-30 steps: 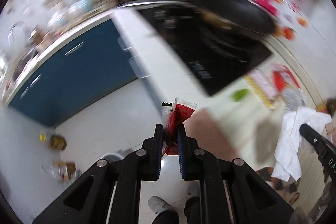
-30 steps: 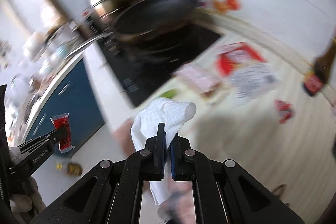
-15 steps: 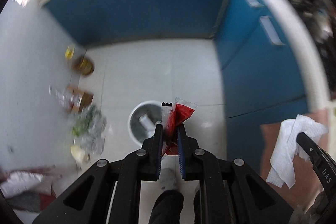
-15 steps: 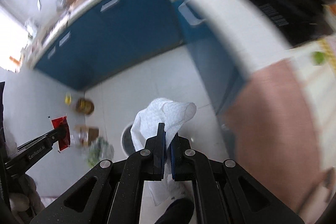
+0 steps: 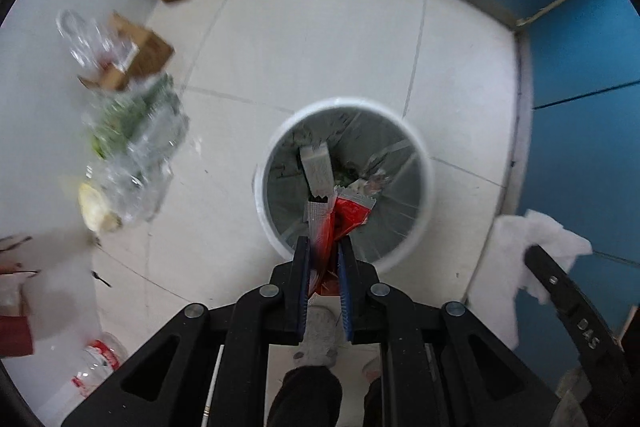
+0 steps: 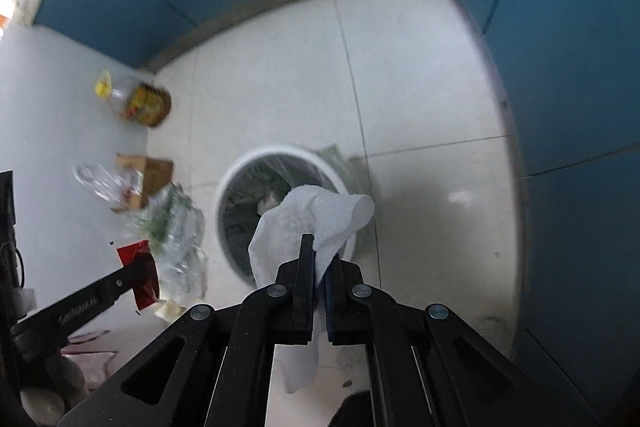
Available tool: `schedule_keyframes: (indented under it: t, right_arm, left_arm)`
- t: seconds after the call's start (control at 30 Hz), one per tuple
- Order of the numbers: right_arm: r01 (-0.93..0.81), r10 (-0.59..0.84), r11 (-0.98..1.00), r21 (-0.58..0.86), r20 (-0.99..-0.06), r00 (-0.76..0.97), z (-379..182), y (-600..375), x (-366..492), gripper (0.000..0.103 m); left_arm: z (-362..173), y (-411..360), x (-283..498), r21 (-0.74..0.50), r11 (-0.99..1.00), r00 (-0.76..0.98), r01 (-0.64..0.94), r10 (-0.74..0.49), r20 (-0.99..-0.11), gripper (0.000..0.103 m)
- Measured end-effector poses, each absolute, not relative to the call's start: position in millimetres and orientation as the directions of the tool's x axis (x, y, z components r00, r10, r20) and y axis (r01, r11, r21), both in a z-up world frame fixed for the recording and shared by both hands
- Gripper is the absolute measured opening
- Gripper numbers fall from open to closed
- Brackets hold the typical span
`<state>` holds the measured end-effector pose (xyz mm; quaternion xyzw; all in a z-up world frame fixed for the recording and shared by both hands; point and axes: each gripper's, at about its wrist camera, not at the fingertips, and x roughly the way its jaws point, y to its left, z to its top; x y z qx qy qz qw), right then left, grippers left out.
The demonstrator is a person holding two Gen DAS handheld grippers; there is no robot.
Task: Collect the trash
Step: 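Carry both items to the bin and open both tools to drop them, then raise both empty tools away from the bin toward the counter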
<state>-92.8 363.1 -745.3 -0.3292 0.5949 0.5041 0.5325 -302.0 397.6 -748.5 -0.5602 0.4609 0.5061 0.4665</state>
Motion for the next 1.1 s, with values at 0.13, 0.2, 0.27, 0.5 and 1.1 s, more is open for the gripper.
schedule_keyframes:
  t: [0.13, 0.2, 0.27, 0.5, 1.1]
  right_arm:
    - [-0.939, 0.084, 0.249, 0.236, -0.971, -0.222, -834, 383, -113, 0.004]
    - [-0.949, 0.048, 0.227, 0.219, -0.976, -0.214, -865, 394, -119, 0.005]
    - [-0.953, 0.018, 0.217, 0.210, -0.977, -0.211, -888, 400, -125, 0.005]
    - [-0.969, 0.030, 0.182, 0.168, -0.986, -0.165, -869, 396, -126, 0.068]
    - [-1.000, 0.193, -0.009, -0.018, -0.981, 0.016, -538, 315, -149, 0.103]
  left_arm:
    - [-813, 403, -307, -0.037, -0.122, 0.048, -0.992, -0.085, -0.995, 0.011]
    - [-827, 403, -308, -0.033, -0.119, 0.044, -0.992, -0.094, -0.995, 0.017]
    - [-837, 404, -313, -0.048, -0.123, 0.060, -0.991, -0.100, -0.993, 0.017]
    - [-812, 398, -338, 0.006, -0.150, 0.001, -0.989, -0.049, -0.999, 0.103]
    - [-516, 314, -333, 0.039, -0.114, -0.059, -0.993, 0.179, -0.982, 0.103]
